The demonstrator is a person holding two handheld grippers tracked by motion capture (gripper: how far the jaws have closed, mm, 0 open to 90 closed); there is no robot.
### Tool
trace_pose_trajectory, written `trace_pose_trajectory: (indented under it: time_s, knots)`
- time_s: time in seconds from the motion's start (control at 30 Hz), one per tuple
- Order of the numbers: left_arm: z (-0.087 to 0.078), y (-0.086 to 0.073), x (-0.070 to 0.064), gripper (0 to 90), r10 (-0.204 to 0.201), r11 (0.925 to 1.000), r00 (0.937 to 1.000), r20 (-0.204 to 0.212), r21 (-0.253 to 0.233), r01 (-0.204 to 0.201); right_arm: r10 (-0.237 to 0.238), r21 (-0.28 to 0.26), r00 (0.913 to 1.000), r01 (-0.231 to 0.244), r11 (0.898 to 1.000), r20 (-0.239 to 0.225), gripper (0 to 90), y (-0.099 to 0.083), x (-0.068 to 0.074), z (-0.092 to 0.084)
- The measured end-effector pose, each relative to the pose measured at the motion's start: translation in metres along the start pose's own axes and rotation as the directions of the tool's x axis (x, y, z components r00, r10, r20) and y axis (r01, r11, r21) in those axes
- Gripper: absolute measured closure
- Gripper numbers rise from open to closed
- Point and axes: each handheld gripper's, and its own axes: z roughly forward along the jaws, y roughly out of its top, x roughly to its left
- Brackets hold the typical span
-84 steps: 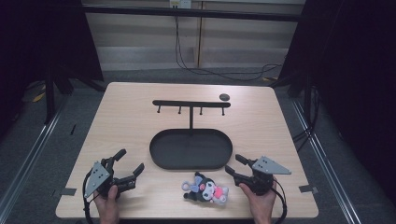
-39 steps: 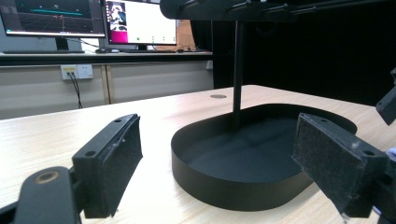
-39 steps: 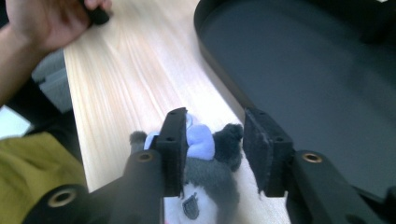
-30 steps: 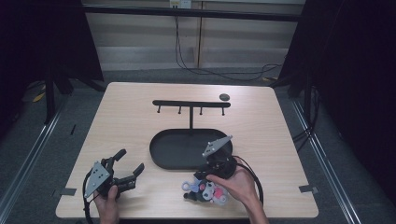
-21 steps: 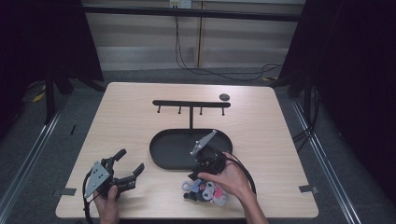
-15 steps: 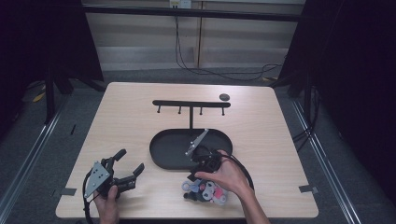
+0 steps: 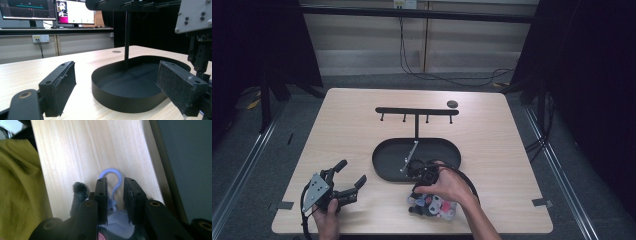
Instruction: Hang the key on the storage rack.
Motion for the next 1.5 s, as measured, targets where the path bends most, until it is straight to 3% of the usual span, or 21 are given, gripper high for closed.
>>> trace_pose_trajectory:
  time_s: [0.3, 0.53, 0.73, 0.87, 1.1, 1.23, 1.5]
  knots:
    - [0.0, 0.0, 0.0, 15.3, -0.001, 1.0, 1.0, 0.0, -0.002, 0.001, -0.003, 0.058, 0.9991, 0.005, 0.998, -0.043, 74.6, 0.003, -0.002, 0.011]
    - [0.0, 0.0, 0.0, 15.3, 0.002, 1.0, 1.0, 0.0, -0.002, -0.002, -0.002, 0.102, 0.999, 0.007, 0.995, -0.044, 75.1, 0.007, -0.003, 0.01]
    - [-0.001, 0.0, 0.0, 15.3, 0.001, 1.0, 1.0, 0.0, -0.003, -0.001, -0.006, 0.13, 0.9979, 0.014, 0.991, -0.065, 68.3, 0.012, -0.001, 0.012]
    - [-0.001, 0.0, 0.0, 15.3, 0.001, 1.0, 1.0, 0.0, -0.004, -0.001, -0.005, 0.149, 0.9995, 0.009, 0.989, -0.03, 64.3, 0.013, -0.001, 0.015]
    - [-0.001, 0.0, 0.0, 15.3, 0.001, 1.0, 1.0, 0.0, -0.004, -0.001, -0.019, 0.174, 0.9992, 0.025, 0.984, -0.036, 75.9, 0.013, -0.001, 0.019]
    - [-0.001, 0.0, 0.0, 15.3, 0.001, 1.0, 1.0, 0.0, -0.003, -0.001, -0.031, 0.19, 0.9991, 0.036, 0.981, -0.028, 78.0, 0.014, 0.0, 0.019]
    - [-0.001, 0.0, 0.0, 15.3, 0.001, 1.0, 1.0, 0.0, -0.003, -0.001, -0.076, 0.255, 0.9969, 0.068, 0.964, 0.02, 81.3, 0.023, 0.007, 0.023]
